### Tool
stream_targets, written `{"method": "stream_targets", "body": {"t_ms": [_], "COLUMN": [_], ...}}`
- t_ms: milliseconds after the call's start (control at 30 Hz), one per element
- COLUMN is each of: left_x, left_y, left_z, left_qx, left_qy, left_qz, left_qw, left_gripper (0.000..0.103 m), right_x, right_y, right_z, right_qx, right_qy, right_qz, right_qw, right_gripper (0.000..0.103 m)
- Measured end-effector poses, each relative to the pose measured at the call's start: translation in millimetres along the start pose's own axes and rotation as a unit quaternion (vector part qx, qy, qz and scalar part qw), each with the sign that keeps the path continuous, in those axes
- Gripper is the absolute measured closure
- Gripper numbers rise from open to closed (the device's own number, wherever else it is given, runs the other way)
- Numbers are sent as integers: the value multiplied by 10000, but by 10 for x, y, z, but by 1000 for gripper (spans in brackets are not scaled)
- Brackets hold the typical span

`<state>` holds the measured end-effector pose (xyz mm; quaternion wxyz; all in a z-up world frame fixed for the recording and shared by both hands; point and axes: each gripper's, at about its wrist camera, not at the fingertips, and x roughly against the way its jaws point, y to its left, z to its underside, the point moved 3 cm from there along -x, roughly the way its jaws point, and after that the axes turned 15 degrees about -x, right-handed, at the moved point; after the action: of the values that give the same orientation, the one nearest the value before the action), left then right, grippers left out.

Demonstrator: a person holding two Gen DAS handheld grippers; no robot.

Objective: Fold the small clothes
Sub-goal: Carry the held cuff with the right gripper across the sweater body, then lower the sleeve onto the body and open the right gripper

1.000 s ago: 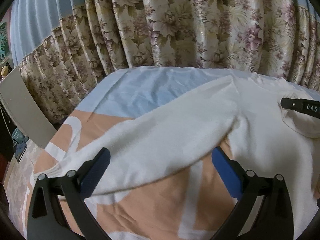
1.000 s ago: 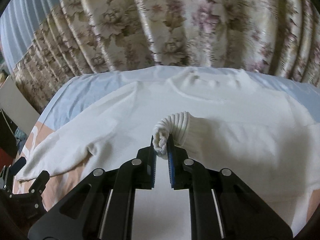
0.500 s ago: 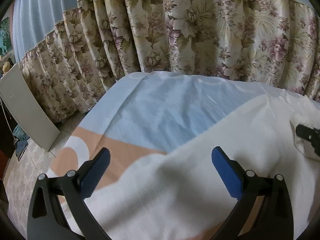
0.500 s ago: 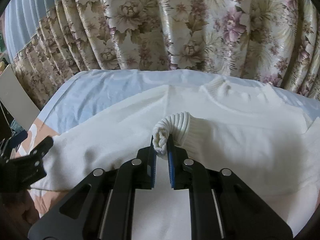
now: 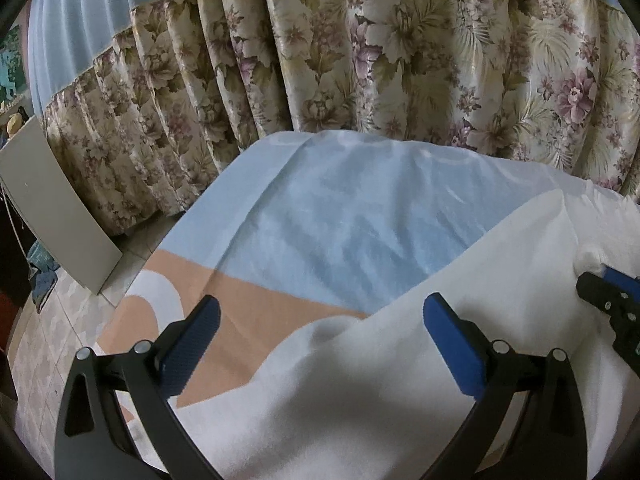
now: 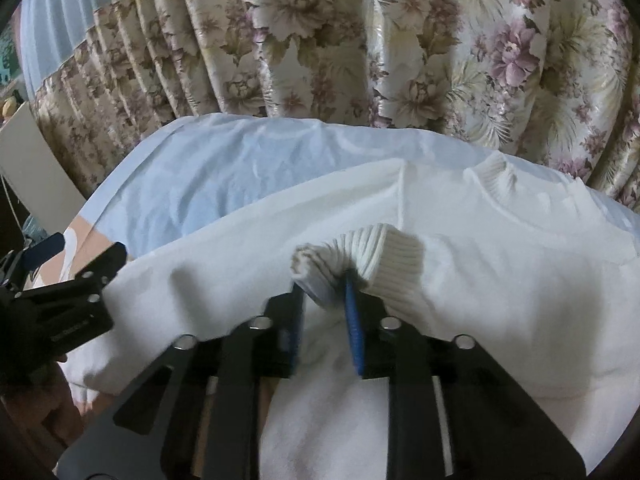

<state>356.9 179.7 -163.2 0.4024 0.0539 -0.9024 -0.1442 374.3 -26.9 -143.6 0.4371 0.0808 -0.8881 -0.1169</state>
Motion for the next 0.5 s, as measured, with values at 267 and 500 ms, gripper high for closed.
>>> {"method": "stream_targets", "body": {"t_ms": [267,500], "left_x": [198,490], "left_y": [79,182], "left_z": [131,352], "left_qx": [78,181], "left_qy": [-25,-54], "left_qz": [0,-5], "left_qw": [10000,9998], "left_gripper": [2,2], "right_x": [240,481], "right_y": [167,207], "right_z": [-11,91], "right_qx": [217,151], "right_qy": [-228,-327], "right_qz": [-38,-1], "right_qw": [9995,9994], "right_gripper": [57,57]}}
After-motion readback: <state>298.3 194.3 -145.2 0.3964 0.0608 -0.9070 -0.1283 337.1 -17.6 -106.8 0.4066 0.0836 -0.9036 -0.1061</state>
